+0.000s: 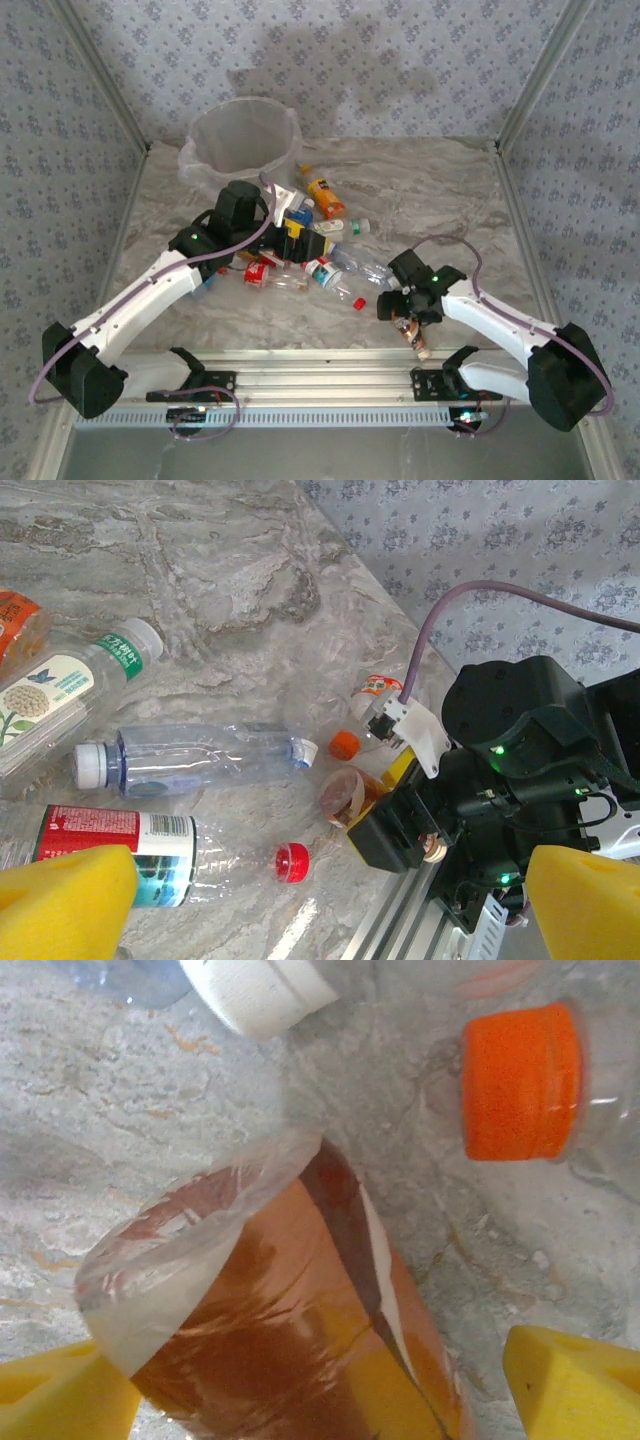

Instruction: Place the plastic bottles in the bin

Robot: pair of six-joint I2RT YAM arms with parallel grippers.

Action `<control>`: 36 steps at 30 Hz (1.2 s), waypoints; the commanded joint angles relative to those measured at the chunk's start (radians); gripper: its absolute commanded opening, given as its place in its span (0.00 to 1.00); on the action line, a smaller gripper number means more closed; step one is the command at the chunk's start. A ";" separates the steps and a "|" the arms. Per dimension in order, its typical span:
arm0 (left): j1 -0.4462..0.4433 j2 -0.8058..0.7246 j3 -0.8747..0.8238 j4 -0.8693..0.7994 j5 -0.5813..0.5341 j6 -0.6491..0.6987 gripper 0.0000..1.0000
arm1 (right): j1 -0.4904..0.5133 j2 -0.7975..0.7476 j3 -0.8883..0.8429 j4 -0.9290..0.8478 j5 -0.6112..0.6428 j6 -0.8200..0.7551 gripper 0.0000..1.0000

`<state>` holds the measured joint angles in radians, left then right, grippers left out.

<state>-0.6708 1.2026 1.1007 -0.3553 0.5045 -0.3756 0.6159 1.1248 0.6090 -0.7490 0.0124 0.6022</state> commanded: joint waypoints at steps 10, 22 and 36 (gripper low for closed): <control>-0.016 0.002 0.025 0.018 0.000 0.007 1.00 | 0.073 0.004 -0.020 -0.060 0.025 0.099 0.81; -0.029 0.014 0.021 0.039 0.005 -0.016 1.00 | 0.135 -0.003 -0.039 -0.014 0.051 0.112 0.58; -0.035 0.006 -0.100 0.250 0.062 -0.191 1.00 | 0.051 -0.262 0.038 0.188 -0.212 -0.025 0.51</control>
<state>-0.6971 1.2129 1.0187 -0.2123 0.5163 -0.5087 0.6930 0.8925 0.5938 -0.6281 -0.1028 0.6266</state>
